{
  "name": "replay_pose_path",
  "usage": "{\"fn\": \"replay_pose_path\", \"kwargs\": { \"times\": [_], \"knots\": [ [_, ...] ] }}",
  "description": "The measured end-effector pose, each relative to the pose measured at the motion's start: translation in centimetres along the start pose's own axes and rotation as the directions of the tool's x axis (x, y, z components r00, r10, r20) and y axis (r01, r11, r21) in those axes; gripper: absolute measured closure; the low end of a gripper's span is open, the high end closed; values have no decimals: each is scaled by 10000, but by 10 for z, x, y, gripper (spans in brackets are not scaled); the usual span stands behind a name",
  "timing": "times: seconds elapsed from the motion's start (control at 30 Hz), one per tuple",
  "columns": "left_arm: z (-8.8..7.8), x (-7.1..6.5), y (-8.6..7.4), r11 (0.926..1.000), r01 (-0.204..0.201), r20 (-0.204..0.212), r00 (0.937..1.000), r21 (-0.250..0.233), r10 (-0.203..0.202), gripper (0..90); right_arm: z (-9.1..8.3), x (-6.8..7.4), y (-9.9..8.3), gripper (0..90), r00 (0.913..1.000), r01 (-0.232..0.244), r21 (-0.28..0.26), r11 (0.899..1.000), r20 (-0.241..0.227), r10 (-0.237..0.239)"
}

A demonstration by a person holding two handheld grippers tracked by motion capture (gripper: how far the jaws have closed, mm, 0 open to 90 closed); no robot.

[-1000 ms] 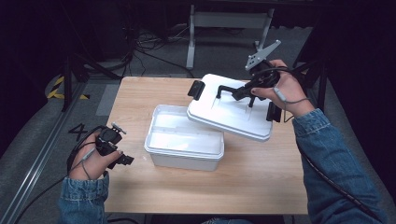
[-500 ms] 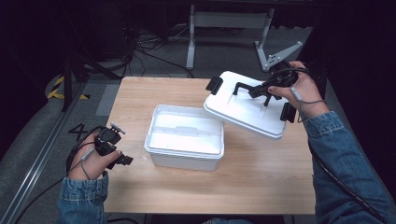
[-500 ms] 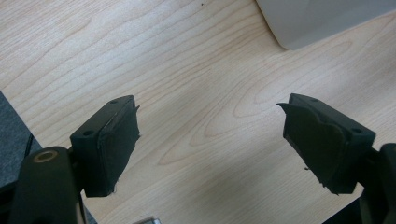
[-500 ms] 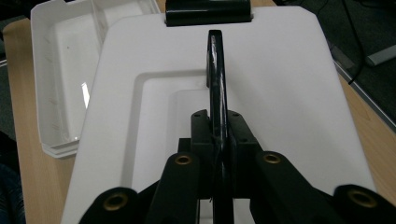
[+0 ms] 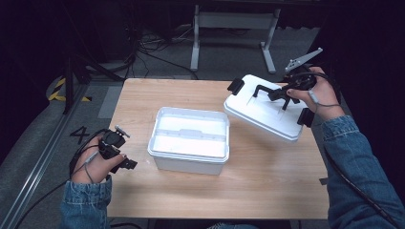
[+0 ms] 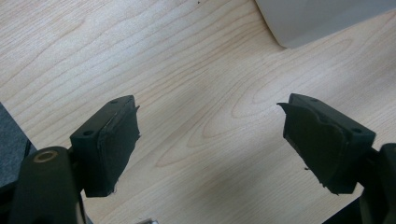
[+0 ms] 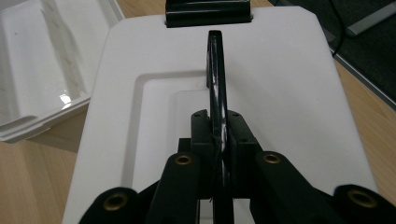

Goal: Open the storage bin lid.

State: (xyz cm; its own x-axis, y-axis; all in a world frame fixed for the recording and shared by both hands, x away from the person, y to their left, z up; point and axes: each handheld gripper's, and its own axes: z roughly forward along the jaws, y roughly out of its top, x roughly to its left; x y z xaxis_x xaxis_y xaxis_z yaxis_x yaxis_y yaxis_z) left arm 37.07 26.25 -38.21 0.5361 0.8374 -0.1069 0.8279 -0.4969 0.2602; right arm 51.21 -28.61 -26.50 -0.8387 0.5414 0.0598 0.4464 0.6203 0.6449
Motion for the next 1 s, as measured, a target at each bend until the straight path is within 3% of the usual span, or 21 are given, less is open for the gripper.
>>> {"fn": "replay_pose_path", "kwargs": {
  "times": [0.47, 1.0],
  "knots": [
    [0, 0, 0, 10000, 24, -12, 10000, -15, -24, 191, 29, -27, -35, 845, 9977, -543, 267, 9982, 413, 532],
    [0, 1, 1, 9999, -61, -75, 10000, -85, 61, 191, 70, -33, -68, 845, 9963, -830, 520, 9952, 247, 818]
  ]
}}
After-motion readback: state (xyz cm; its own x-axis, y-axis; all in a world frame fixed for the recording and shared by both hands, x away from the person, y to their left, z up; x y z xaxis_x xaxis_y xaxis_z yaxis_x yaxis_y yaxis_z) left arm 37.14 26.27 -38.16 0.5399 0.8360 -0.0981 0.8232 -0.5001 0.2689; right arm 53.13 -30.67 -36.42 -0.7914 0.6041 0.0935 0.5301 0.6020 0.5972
